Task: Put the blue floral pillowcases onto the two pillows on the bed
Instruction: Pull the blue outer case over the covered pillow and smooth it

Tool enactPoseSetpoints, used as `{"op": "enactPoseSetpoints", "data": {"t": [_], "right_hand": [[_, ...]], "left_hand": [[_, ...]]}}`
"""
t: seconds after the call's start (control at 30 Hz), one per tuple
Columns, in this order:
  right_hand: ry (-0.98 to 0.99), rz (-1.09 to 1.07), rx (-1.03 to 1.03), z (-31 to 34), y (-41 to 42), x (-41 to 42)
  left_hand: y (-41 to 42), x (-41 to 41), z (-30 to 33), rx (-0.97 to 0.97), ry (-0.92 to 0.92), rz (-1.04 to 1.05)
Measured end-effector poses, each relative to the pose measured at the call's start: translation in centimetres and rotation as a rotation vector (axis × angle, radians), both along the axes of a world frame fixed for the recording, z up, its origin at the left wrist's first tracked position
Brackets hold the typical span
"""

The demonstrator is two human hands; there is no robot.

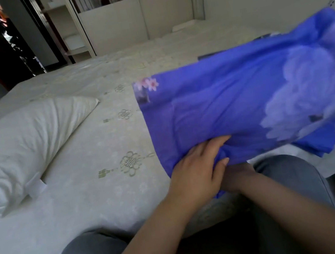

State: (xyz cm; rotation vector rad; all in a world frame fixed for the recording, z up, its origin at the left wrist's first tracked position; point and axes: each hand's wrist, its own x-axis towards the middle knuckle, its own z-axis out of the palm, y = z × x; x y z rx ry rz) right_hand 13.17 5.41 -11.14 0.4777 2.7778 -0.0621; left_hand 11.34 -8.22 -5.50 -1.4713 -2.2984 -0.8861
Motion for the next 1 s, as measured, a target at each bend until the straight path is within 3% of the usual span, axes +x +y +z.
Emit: {"op": "enactPoseSetpoints", "data": {"t": [0.07, 0.23, 0.37, 0.47, 0.6, 0.67, 0.83, 0.93, 1.0], "right_hand": [[0.044, -0.043, 0.027, 0.3, -0.4, -0.3], [0.062, -0.078, -0.096, 1.1, -0.8, -1.5], [0.304, -0.099, -0.053, 1.1, -2.3, -1.2], [0.472, -0.047, -0.022, 0.7, -3.1, -0.9], [0.429, 0.081, -0.150, -1.3, -3.5, -1.1], [0.513, -0.038, -0.382, -1.8, -3.6, -1.3], [0.894, -0.561, -0.964, 0.0, -2.1, -3.2], [0.900, -0.689, -1.210, 2.2, -1.0, -5.0], [0.917, -0.765, -1.358, 3.7, -0.1, -6.0]], "left_hand": [[0.5, -0.2, -0.2, -0.052, -0.022, 0.079], [1.9, -3.9, 1.5, -0.102, -0.370, 0.211], [2.3, -10.1, 3.9, -0.021, -0.251, 0.317], [1.8, -14.3, 3.5, -0.185, -0.183, 0.421], [0.9, -17.1, 0.2, -0.366, -0.348, 0.514], [0.2, -17.9, -1.7, -0.225, -0.542, 0.499], [-0.4, -16.9, -2.8, 0.426, -1.125, 0.532], [-0.3, -17.0, -1.4, 0.674, -1.285, 0.509], [-0.4, -17.5, -0.2, 0.707, -1.343, 0.441]]}}
